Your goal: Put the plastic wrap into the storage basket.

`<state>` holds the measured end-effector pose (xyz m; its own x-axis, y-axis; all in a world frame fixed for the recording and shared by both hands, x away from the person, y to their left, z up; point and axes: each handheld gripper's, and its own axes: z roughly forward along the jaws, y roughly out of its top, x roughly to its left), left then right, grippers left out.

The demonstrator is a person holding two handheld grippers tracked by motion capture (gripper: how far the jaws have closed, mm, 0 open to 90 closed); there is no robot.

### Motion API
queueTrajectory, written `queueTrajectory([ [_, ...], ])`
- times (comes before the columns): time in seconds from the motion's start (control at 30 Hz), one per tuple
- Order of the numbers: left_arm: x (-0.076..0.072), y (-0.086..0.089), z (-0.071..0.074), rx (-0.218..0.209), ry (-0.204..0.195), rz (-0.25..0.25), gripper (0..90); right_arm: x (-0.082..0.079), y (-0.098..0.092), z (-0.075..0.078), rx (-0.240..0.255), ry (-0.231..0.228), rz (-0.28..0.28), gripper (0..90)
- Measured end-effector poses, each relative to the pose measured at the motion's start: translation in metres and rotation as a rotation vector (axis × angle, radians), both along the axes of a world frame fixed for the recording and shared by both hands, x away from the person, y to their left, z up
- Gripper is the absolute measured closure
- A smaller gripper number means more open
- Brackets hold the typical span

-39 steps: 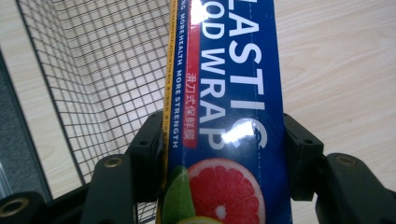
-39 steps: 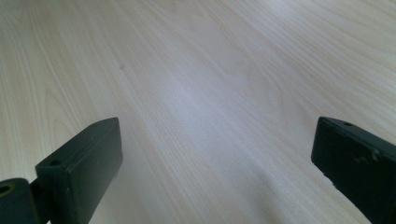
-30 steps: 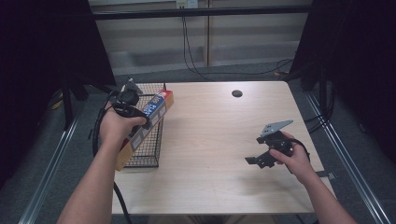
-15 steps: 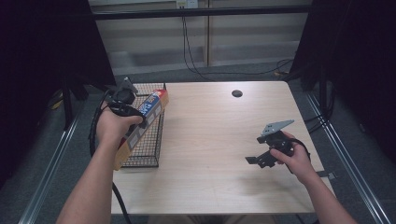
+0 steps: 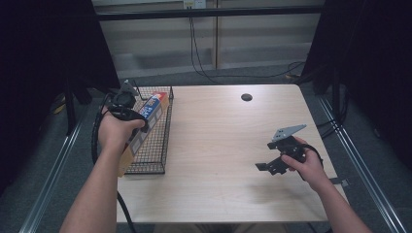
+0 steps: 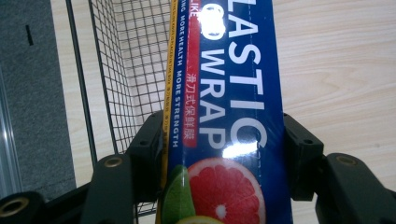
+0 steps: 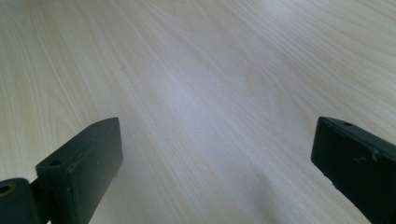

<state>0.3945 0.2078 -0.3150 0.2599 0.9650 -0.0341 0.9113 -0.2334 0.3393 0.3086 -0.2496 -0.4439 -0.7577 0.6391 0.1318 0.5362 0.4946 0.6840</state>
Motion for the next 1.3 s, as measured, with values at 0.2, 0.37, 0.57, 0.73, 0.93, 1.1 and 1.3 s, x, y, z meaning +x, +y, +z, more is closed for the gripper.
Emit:
queueTrajectory([
  [0.2, 0.001, 0.004, -0.006, 0.005, 0.003, 0.019, 43.8, 0.000, -0.001, 0.000, 0.005, -0.007, -0.012, 2.1],
  [0.37, 0.000, 0.007, -0.009, 0.005, 0.000, 0.051, 43.8, 0.000, -0.001, 0.001, 0.007, -0.005, -0.013, 2.1],
  [0.57, 0.001, 0.009, -0.013, 0.007, -0.005, 0.087, 43.7, 0.000, 0.000, 0.000, 0.009, -0.005, -0.009, 2.1],
  [0.73, 0.002, 0.010, -0.021, -0.004, -0.005, 0.121, 43.7, 0.000, 0.000, 0.000, 0.014, -0.005, -0.007, 2.1],
  [0.93, 0.004, 0.009, -0.029, -0.009, -0.012, 0.163, 43.6, 0.000, -0.001, 0.000, 0.014, -0.004, -0.009, 2.1],
  [1.1, 0.006, 0.008, -0.033, -0.012, -0.011, 0.189, 43.6, 0.001, -0.002, 0.000, 0.012, -0.003, -0.012, 2.1],
  [1.3, 0.007, 0.007, -0.038, -0.037, -0.020, 0.219, 43.6, 0.000, -0.003, 0.000, 0.016, -0.006, -0.016, 2.1],
])
